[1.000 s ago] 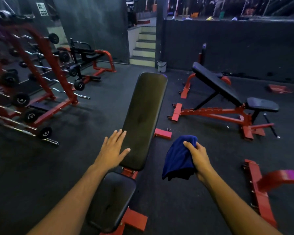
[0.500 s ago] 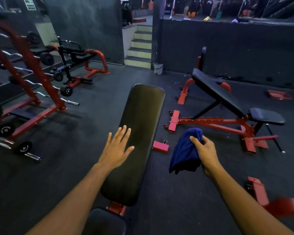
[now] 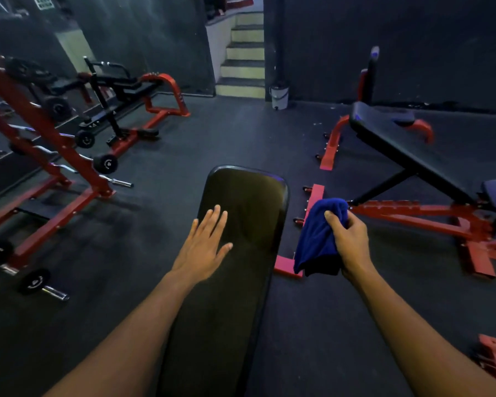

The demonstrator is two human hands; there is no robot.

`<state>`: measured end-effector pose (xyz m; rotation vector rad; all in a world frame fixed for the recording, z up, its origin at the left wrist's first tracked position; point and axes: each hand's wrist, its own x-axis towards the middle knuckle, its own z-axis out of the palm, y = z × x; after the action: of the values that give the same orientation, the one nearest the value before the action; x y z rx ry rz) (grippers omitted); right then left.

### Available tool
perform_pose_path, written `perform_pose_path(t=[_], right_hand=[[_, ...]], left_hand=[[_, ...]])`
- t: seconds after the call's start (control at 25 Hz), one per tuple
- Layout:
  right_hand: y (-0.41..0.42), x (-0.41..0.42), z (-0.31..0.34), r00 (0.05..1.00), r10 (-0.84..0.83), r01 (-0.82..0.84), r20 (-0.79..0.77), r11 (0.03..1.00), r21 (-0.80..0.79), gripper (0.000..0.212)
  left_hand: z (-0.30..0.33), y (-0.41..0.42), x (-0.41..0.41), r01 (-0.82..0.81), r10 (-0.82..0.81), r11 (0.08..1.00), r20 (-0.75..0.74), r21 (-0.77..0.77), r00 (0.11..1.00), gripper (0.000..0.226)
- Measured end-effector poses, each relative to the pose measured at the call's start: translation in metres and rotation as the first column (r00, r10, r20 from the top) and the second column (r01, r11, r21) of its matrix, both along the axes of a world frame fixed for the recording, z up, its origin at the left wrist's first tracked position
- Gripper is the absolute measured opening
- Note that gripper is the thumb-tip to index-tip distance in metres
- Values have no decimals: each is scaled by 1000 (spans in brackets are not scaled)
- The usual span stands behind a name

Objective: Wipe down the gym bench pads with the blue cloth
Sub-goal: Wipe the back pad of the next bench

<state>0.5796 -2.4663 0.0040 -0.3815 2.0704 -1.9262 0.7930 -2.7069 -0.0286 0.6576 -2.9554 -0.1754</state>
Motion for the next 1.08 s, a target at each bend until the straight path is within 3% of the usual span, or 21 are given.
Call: perform_pose_path(t=[0.2,0.36,0.48,0.56,0.64,0.84,1.08], right_hand=[[-67,-67,-15,996,-4,3,-92,1000,-18,8],[-113,-104,-19,984,42,-40,-176,999,14,5],[-155,-125,-21,913,313,-260,-261,941,217,19],[-170,-130,-30,772,544,-420,-328,825,379,28],[-181,-140,-43,670,649,-493,-360,752,437,37],[-205,-160,-43,711,658,-547,-246,738,395,12],[-236,-165,-18,613,772,-597,-166,591,542,16]], left_hand=[[-5,-57,-93,87,-91,994,-76,-66,993,75],[-32,-96,-123,83,-87,993,-50,-86,995,73],[-75,-105,-121,66,-74,991,-58,-119,996,75],[-100,-107,-115,59,-82,983,-132,-172,988,77],[-116,-119,-118,85,-126,972,-184,-220,975,80],[-124,-130,-118,109,-177,959,-255,-262,951,80],[-125,-131,-115,117,-195,957,-290,-265,937,82]])
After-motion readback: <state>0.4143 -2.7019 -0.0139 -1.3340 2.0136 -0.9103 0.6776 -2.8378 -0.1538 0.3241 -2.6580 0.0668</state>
